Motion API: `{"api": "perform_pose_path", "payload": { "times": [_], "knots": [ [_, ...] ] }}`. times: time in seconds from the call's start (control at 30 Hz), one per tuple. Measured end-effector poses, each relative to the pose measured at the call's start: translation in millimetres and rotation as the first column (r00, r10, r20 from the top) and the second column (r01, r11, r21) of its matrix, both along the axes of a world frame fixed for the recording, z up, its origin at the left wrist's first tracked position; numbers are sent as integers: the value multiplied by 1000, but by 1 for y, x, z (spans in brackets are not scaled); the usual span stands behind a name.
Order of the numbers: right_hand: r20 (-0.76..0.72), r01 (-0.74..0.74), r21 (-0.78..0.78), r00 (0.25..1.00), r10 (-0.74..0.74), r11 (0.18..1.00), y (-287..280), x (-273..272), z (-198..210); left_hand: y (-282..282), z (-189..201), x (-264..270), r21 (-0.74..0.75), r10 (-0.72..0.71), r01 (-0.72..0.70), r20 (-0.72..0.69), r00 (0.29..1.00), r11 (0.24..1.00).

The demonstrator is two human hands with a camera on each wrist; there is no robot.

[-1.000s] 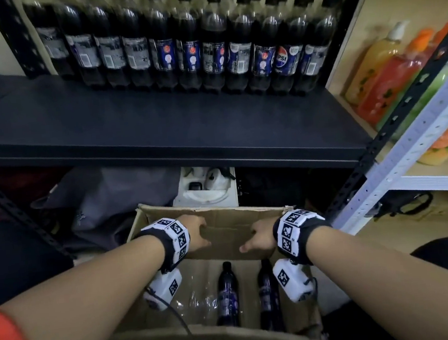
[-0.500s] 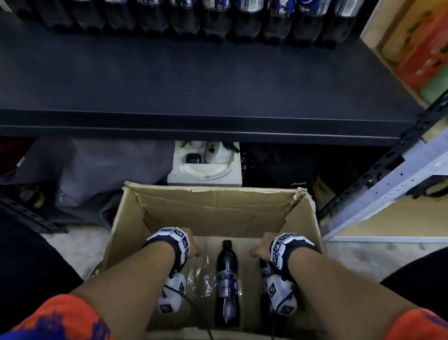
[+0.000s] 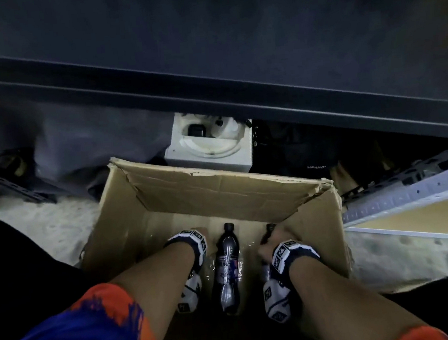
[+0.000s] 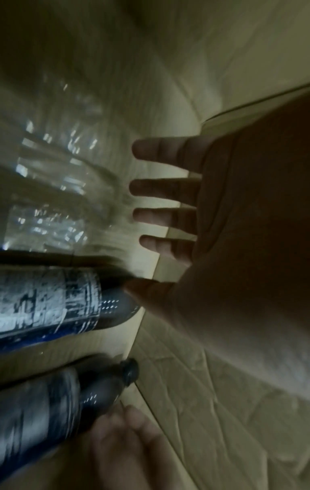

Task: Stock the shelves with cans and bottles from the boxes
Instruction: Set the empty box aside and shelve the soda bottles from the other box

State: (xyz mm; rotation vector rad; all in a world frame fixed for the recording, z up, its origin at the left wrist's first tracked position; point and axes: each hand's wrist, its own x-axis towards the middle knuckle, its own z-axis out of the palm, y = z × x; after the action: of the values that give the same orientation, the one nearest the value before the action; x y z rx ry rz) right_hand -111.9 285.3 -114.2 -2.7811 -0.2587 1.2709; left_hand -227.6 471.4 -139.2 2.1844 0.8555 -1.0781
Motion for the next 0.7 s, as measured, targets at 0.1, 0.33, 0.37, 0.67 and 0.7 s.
{"api": "perform_pose_path", "payload": {
  "times": [0.1,0.33,0.37,0.67,0.7],
  "knots": [
    [12,-21,39,1000,20,999,6,2,2,-13,-5,8,-49,69,-66,77,995,997],
    [-134,105,41,986,-99,994,9,-10,-18,-31,-25,21,-155,211,-196,86,974,968],
    [-153,123,43,981,-115,991,10,-11,-22,-32,-28,22,-164,234,-219,80,969,962],
    [-215,236,53,952,-219,970,24,-6,-35,-27,-35,27,-232,311,-303,-3,950,924],
    [-229,258,48,943,-241,965,25,-5,-38,-28,-33,25,-220,312,-305,0,950,927]
  ]
}}
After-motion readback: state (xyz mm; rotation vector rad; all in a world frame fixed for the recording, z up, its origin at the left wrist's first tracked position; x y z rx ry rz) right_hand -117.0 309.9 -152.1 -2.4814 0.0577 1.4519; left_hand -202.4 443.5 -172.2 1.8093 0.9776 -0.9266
